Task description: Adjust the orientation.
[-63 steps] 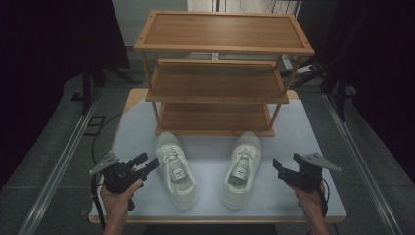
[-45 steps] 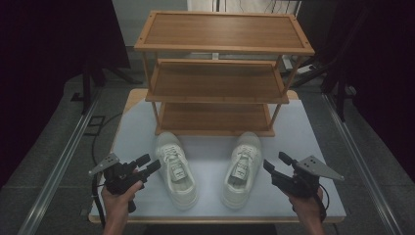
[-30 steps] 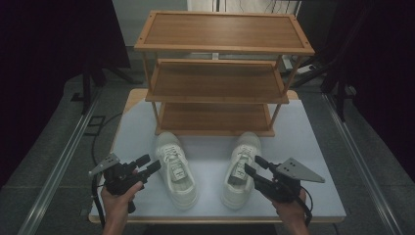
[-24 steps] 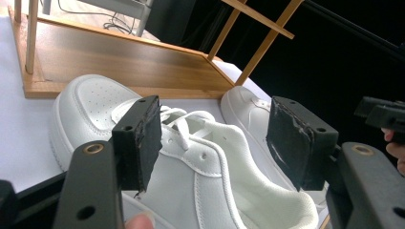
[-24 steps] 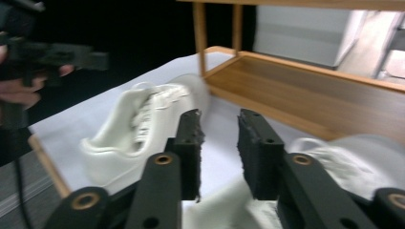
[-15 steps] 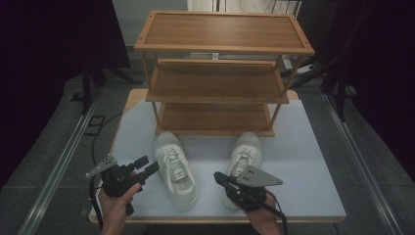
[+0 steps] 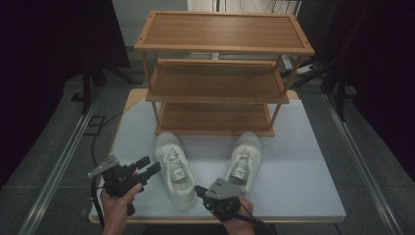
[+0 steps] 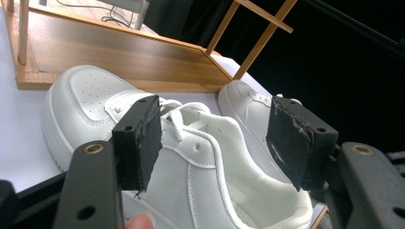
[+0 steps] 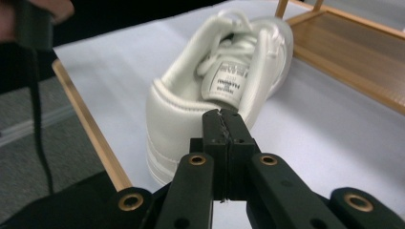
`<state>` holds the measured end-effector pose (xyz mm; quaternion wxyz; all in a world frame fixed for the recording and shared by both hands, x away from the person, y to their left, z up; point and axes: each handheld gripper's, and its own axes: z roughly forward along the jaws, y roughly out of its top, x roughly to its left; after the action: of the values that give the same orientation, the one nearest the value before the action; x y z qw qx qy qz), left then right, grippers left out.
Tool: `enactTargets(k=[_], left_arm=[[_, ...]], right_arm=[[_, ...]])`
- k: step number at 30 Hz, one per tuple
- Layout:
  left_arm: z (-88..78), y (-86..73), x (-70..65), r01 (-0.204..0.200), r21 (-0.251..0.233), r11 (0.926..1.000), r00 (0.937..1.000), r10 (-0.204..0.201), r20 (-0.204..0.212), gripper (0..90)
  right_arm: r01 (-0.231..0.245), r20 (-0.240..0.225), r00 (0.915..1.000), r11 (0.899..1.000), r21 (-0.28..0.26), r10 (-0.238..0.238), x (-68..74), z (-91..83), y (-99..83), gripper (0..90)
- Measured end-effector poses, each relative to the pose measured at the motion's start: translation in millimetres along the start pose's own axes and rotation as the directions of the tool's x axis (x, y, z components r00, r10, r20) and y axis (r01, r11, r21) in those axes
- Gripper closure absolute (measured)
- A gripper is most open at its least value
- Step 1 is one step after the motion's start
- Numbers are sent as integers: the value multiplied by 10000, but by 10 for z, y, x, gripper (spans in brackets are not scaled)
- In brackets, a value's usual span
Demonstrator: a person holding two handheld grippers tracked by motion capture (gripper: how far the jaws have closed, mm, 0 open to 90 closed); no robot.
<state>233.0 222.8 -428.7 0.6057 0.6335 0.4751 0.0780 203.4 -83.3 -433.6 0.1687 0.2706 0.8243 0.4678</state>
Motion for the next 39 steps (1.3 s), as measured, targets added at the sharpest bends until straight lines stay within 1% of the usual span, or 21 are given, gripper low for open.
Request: enactTargets(k=[2, 4, 6, 9, 10, 12, 15, 16, 19, 23, 26, 28, 29, 30, 32, 34, 35, 36, 37, 38, 39], left_arm=[[6, -5, 0, 20, 28, 10000, 10000, -20, 15, 364], [14, -8, 5, 38, 44, 10000, 10000, -38, 27, 364], [19, -12, 16, 82, 26, 10000, 10000, -82, 53, 364], [27, -20, 45, 137, 65, 9999, 9999, -137, 45, 364], [28, -21, 57, 180, 73, 9998, 9998, -180, 29, 365], [27, -19, 83, 228, 83, 9997, 9997, -228, 44, 365], [-1, -2, 110, 272, 19, 9996, 9996, -272, 62, 365], [-20, 9, 117, 278, -53, 9996, 9996, -278, 41, 365], [-99, 45, 137, 270, -271, 9993, 9996, -270, 19, 365], [-176, 69, 191, 438, -519, 9977, 9990, -438, 8, 365], [-213, 101, 234, 581, -650, 9962, 9983, -578, 71, 365], [-230, 134, 242, 551, -721, 9959, 9985, -549, 53, 365], [-237, 145, 247, 543, -737, 9958, 9985, -540, 62, 364], [-238, 152, 253, 587, -773, 9953, 9983, -581, 98, 365], [-229, 156, 265, 597, -719, 9956, 9982, -592, 95, 364], [-220, 155, 273, 602, -657, 9960, 9982, -596, 109, 360], [-193, 159, 285, 642, -586, 9962, 9979, -634, 149, 360], [-177, 161, 285, 628, -561, 9964, 9980, -622, 129, 360], [-177, 161, 285, 628, -561, 9964, 9980, -622, 129, 360], [-152, 155, 282, 570, -596, 9966, 9984, -570, 26, 364], [-152, 155, 282, 570, -596, 9966, 9984, -570, 26, 370]], right_arm=[[42, 251, 9997, 9999, 103, -45, 23, 48, -30, 891], [189, 612, 9979, 9998, 68, -193, 50, 67, -48, 892], [166, 681, 9975, 9998, 127, -174, 56, 87, -53, 892], [81, 652, 9978, 9999, 91, -87, 62, 101, -62, 893], [49, 592, 9982, 9999, 87, -55, 63, 101, -61, 892], [-151, 239, 9996, 9999, 53, 150, 77, 108, -58, 892], [-91, -122, 9999, 10000, 10, 91, 150, 141, -44, 893], [-37, -209, 9998, 10000, 5, 37, 176, 159, -37, 892], [-79, -655, 9978, 9999, -105, 72, 246, 237, -7, 892], [-192, -1298, 9914, 9997, -172, 168, 366, 367, 54, 891], [32, -1657, 9862, 9998, -189, -63, 470, 494, 114, 891], [198, -1870, 9821, 9996, -222, -236, 528, 590, 155, 891], [205, -1969, 9801, 9997, -160, -232, 551, 637, 171, 890], [91, -2093, 9778, 9999, -120, -114, 571, 682, 182, 888], [-34, -2190, 9757, 9999, -140, 2, 600, 733, 186, 885], [-71, -2211, 9752, 9998, -169, 32, 603, 736, 183, 880], [-177, -2262, 9740, 9996, -221, 123, 579, 689, 164, 876], [-233, -2222, 9749, 9992, -311, 158, 562, 652, 154, 875], [-307, -2183, 9757, 9986, -424, 208, 532, 589, 143, 871], [-414, -2118, 9769, 9976, -555, 288, 482, 496, 130, 863], [-526, -2128, 9763, 9968, -604, 386, 447, 434, 122, 852]])
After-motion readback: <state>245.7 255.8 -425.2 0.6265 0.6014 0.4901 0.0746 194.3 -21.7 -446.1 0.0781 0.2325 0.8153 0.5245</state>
